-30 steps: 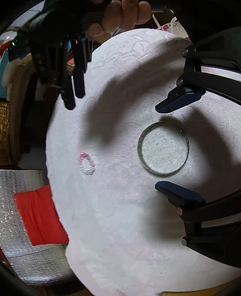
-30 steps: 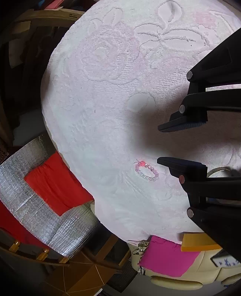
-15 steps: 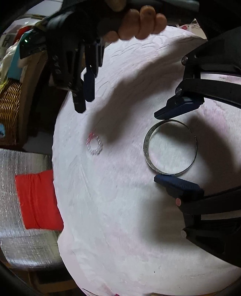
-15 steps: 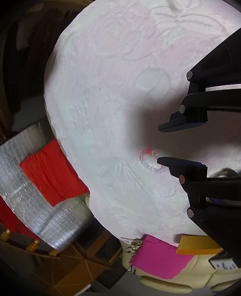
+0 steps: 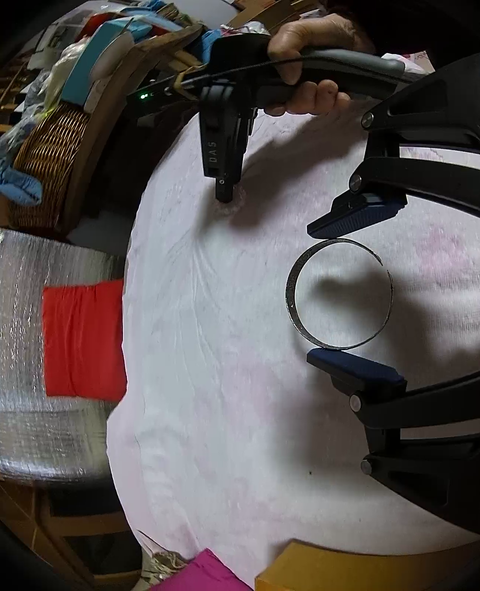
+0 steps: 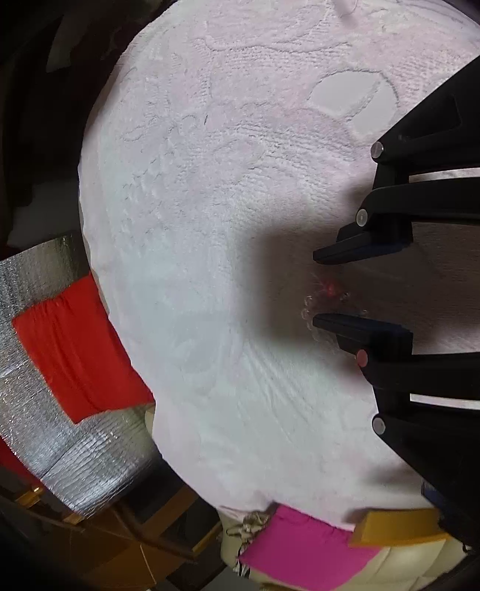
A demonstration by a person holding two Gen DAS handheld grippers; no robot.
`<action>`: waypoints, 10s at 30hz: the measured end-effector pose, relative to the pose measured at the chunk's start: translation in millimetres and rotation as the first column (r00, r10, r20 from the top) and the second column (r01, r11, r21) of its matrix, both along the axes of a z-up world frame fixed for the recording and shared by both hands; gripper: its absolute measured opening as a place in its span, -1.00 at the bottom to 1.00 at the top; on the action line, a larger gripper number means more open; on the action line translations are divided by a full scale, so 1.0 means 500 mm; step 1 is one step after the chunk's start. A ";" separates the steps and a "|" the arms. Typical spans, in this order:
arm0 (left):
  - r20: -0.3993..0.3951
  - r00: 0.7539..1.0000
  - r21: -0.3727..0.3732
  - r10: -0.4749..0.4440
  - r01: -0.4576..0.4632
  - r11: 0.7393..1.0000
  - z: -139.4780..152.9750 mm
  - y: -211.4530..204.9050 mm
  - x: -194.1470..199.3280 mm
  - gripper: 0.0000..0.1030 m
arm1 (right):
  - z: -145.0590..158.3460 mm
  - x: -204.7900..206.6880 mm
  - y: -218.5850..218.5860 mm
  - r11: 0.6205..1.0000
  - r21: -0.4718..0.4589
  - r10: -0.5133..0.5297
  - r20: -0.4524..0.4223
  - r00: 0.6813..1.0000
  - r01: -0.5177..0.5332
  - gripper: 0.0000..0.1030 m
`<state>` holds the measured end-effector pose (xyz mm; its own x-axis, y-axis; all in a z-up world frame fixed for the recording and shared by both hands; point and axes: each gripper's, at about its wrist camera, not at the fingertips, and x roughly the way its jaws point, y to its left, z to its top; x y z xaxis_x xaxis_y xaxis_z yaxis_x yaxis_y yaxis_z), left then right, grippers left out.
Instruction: Organize jewelry
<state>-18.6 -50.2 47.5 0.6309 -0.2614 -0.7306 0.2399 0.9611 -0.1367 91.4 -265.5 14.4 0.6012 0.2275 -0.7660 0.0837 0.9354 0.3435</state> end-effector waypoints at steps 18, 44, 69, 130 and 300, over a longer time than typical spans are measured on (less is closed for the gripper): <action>-0.011 0.989 0.021 0.145 -0.144 0.989 0.009 0.088 0.027 0.22 | 0.048 -0.062 0.044 0.993 0.036 0.110 0.081 0.991 -0.113 -0.77; 0.018 0.975 0.112 0.221 -0.222 0.969 0.008 0.122 0.032 0.22 | 0.056 -0.119 0.117 0.967 0.105 0.226 0.061 0.972 -0.232 -0.77; -0.086 0.968 0.185 0.236 -0.217 0.958 -0.054 0.123 0.056 0.23 | -0.010 -0.110 0.124 0.960 -0.002 0.277 -0.100 0.956 -0.278 -0.71; -0.100 0.986 0.062 0.132 -0.127 0.990 -0.027 0.121 0.027 0.22 | -0.012 -0.148 0.156 0.947 -0.106 0.300 -0.056 0.952 -0.304 -0.68; 0.145 0.685 0.110 0.714 -0.728 0.676 0.095 0.669 -0.351 0.22 | 0.167 -0.417 0.866 0.630 -0.117 0.774 0.166 0.611 -0.768 -0.82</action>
